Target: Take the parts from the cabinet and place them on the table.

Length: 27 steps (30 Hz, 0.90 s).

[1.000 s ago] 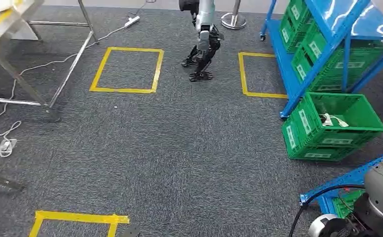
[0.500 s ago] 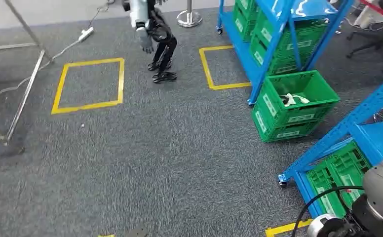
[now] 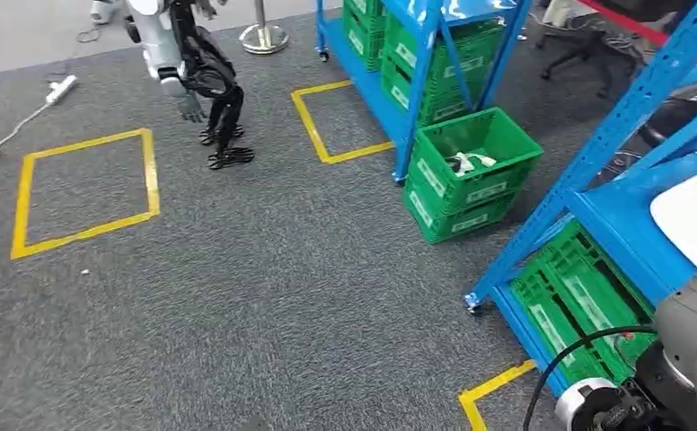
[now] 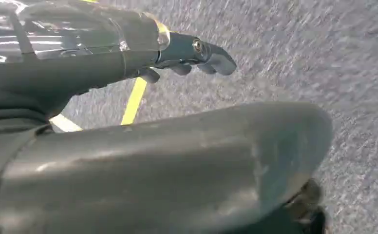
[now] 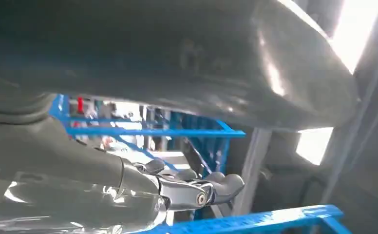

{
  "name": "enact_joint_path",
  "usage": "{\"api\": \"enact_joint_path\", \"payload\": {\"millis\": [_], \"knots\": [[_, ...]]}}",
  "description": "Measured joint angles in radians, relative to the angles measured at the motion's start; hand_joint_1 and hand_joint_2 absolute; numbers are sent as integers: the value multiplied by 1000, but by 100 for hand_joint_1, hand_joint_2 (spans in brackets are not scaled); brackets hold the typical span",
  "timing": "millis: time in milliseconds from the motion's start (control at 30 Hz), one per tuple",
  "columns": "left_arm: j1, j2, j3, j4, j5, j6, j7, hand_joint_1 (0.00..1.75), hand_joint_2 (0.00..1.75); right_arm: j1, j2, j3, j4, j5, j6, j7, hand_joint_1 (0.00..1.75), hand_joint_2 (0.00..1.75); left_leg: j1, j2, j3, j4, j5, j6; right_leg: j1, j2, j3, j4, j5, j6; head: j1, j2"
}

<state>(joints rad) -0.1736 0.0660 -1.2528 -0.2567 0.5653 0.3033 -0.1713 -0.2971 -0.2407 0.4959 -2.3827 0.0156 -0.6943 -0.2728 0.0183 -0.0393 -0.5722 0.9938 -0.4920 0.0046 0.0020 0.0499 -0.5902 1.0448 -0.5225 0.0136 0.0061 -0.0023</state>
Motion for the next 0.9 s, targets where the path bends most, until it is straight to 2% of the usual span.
{"api": "enact_joint_path", "payload": {"millis": [33,100,133,167,200,233,267,300,333,367,433,467,500,533,567,600,633,667,700,733,767,800,833,867,900], "knots": [[0,-2,0,0,0,0,0,0,0,-6,0,0,1,0,0,0,0,0,-2,19,4,0,-3,5,-3,-27,-34,67,-36,6,3,0],[2,-2,0,0,0,-1,0,0,0,-3,0,2,2,-1,0,0,0,0,-4,59,7,0,-11,6,-4,-41,-117,223,-98,15,4,0],[3,-2,0,0,0,-3,1,0,0,-3,0,3,3,-1,0,2,0,0,-4,76,9,0,-14,6,-6,-43,-139,261,-101,18,4,0],[2,-3,0,0,-3,-5,1,0,0,-4,0,3,4,0,0,4,0,0,-4,91,14,0,-19,4,-7,-46,-135,250,-80,19,5,0],[-1,-5,0,0,-3,-6,1,0,0,-5,0,3,4,0,0,8,0,0,-4,104,20,0,-23,2,-9,-49,-112,201,-41,18,5,0],[-3,-7,0,0,-6,-7,2,0,0,-6,0,4,4,2,0,11,0,0,-4,115,27,0,-28,0,-9,-56,-70,118,9,15,5,0],[-6,-10,-1,0,-9,-9,3,0,0,-11,0,4,4,5,0,14,0,0,-4,126,36,0,-33,-4,-7,-78,-23,24,56,8,5,0],[-8,-12,-1,0,-11,-11,4,0,0,-19,0,4,4,9,0,20,0,0,-7,135,40,-1,-38,-8,4,-125,5,-23,51,2,6,0],[-10,-14,-1,0,-14,-13,4,0,0,-28,0,5,5,16,0,27,0,0,-11,143,37,3,-41,-14,11,-129,11,-44,45,-7,8,0],[-12,-15,-1,0,-16,-13,6,0,0,-31,0,5,6,22,0,32,0,0,-13,150,36,2,-41,-17,12,-124,5,-40,42,-13,7,0],[-16,-18,-3,0,-25,-16,7,0,0,-32,0,5,6,26,0,38,0,0,-12,173,47,-3,-45,-25,13,-100,3,-42,40,-22,5,0],[-21,-18,-3,0,-29,-18,8,0,0,-35,0,5,6,27,0,40,0,0,-10,164,46,0,-57,-33,3,-90,14,-54,46,-30,6,0],[-28,-18,-3,0,-32,-21,7,0,0,-39,0,5,5,27,0,41,0,0,-4,67,41,28,-76,-36,1,-85,18,-57,46,-34,0,0],[-30,-18,-5,0,-34,-24,7,0,0,-44,-1,5,6,27,1,41,0,0,-4,39,11,89,-109,-36,-1,-77,19,-57,47,-39,-2,0],[-30,-18,-6,0,-35,-25,8,0,0,-45,-1,6,8,26,1,43,0,0,-3,30,-32,167,-143,-38,-1,-67,19,-57,45,-43,-8,0],[-29,-18,-7,0,-37,-26,8,0,0,-44,-1,8,9,26,1,45,0,0,-3,30,-78,244,-170,-39,1,-54,19,-56,44,-44,-8,0],[-27,-18,-8,0,-39,-29,10,0,0,-45,-1,8,9,24,1,47,0,0,-3,31,-115,297,-178,-40,2,-39,19,-55,43,-45,-9,0],[-27,-18,-9,0,-42,-29,10,0,0,-45,-1,10,9,22,0,50,0,0,-3,34,-131,300,-159,-40,2,-24,20,-54,42,-45,-9,0],[-28,-18,-10,0,-43,-29,10,0,0,-45,-1,10,9,20,0,52,0,0,-3,33,-124,262,-115,-38,1,-9,22,-51,39,-43,-10,0],[-28,-18,-12,0,-45,-29,10,0,0,-45,-1,11,9,20,0,51,0,0,-2,26,-97,190,-57,-35,0,5,25,-47,34,-41,-10,0],[-28,-18,-15,0,-45,-28,10,0,0,-45,-1,11,9,20,0,52,0,0,-1,4,-63,107,-3,-32,-1,18,28,-42,28,-38,-11,0],[-28,-17,-16,0,-46,-28,10,0,0,-44,-1,11,9,20,0,52,0,0,4,-62,-42,59,9,-27,-5,26,27,-38,22,-34,-11,0],[-25,-17,-16,0,-47,-27,10,0,0,-46,-2,11,10,20,0,51,0,0,11,-96,-34,43,2,-25,-2,40,19,-29,18,-26,-9,0],[-25,-17,-16,0,-48,-27,10,0,0,-46,-2,12,11,19,0,53,0,0,5,-76,-24,33,-13,-23,-9,55,12,-28,20,-19,-10,0],[-21,-18,-17,0,-48,-25,10,0,0,-45,-2,14,13,18,0,53,0,0,1,-65,-23,32,-14,-19,-14,68,12,-31,20,-11,-9,0]]}}
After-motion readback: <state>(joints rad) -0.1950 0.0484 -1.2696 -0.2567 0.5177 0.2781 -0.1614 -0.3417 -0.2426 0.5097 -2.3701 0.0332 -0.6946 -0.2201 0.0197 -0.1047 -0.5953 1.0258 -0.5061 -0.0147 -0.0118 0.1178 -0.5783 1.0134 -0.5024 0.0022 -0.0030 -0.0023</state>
